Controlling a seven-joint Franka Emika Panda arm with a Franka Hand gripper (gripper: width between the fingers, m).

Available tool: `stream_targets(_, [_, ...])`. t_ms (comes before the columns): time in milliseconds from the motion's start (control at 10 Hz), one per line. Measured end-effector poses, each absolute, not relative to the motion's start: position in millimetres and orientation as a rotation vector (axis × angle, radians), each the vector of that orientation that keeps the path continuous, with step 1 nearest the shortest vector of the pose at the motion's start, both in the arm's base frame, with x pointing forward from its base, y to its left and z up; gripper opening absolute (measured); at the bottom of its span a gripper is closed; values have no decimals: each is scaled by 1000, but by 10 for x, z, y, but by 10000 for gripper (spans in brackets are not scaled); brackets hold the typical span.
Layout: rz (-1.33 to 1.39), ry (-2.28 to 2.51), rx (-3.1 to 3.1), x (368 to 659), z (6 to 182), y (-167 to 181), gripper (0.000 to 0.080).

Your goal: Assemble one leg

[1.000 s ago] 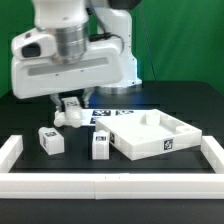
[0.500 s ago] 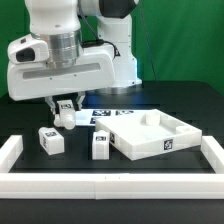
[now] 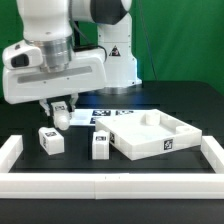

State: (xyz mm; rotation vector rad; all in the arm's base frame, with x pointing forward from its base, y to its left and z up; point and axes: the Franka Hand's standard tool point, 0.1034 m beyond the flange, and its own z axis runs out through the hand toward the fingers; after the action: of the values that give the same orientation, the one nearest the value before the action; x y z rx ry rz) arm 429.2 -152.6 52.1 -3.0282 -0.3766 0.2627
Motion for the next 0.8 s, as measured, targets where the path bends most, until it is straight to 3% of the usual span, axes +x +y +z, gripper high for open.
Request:
stream_targets(300, [246, -397, -3038, 4160, 608, -1930, 284])
stream_targets(700, [210, -459, -3061, 4109, 553, -2088, 284])
stream_targets(800, [216, -449, -3069, 4063, 470, -2183, 284])
